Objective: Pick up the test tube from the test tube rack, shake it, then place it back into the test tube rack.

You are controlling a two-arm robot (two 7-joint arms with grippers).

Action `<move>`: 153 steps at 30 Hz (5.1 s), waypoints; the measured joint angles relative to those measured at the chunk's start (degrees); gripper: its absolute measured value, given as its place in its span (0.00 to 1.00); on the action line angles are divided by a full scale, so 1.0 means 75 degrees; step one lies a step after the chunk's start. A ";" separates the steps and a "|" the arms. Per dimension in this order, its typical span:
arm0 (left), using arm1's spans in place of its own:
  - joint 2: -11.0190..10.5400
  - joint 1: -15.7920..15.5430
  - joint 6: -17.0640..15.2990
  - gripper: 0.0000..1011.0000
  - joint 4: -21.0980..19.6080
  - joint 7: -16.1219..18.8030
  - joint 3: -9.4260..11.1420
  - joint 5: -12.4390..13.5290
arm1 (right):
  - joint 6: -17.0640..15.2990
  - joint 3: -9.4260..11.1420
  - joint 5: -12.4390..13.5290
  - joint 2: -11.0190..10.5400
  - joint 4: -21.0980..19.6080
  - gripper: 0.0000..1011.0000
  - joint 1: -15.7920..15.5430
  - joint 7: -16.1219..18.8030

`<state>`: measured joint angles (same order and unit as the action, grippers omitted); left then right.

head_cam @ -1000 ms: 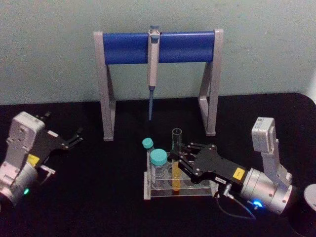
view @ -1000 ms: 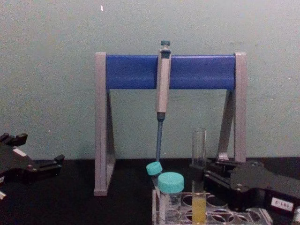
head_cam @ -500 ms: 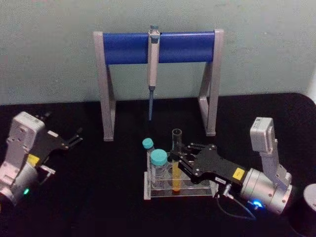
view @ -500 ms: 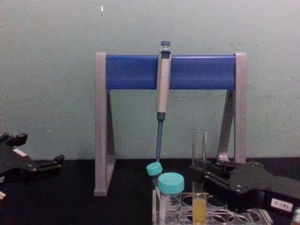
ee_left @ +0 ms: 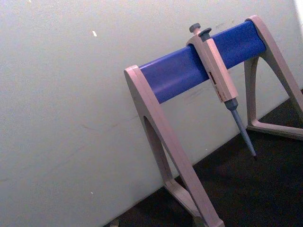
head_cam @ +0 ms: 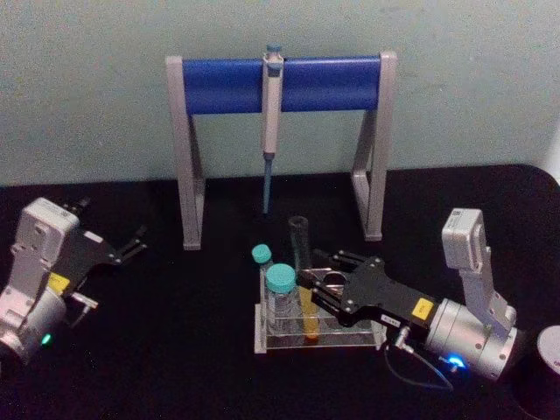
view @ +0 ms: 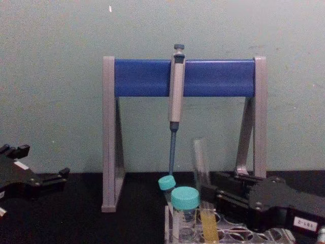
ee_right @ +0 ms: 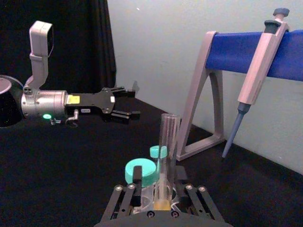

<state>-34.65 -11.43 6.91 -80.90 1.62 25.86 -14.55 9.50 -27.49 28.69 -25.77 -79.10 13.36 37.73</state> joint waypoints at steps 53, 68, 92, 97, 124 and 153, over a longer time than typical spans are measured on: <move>0.0000 0.0000 0.0000 0.99 0.0000 0.0000 0.0000 0.0000 | -0.0417 0.1718 -0.1858 0.0029 -0.2116 0.99 -0.2066 -0.4178; 0.0000 0.0000 0.0000 0.99 0.0000 0.0000 0.0000 0.0000 | -0.1038 0.1841 -0.2404 0.0616 -0.1452 0.99 -0.2187 -0.4768; 0.0000 0.0000 0.0000 0.99 0.0000 0.0000 0.0000 0.0000 | -0.1116 0.1865 -0.2442 0.0690 -0.1340 0.99 -0.2174 -0.4669; 0.0000 0.0000 0.0000 0.99 0.0000 0.0000 0.0000 0.0001 | -0.1113 0.1865 -0.2441 0.0687 -0.1344 0.99 -0.2177 -0.4674; 0.0000 0.0000 0.0000 0.99 0.0000 0.0000 0.0000 0.0001 | -0.1105 0.1864 -0.2441 0.0683 -0.1353 0.99 -0.2180 -0.4686; 0.0000 0.0000 0.0000 0.99 0.0000 0.0000 0.0000 0.0001 | -0.1106 0.1864 -0.2441 0.0682 -0.1353 0.99 -0.2180 -0.4686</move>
<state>-34.65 -11.43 6.91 -80.90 1.62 25.86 -14.55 1.21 -13.51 10.38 -20.65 -89.25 -2.99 2.59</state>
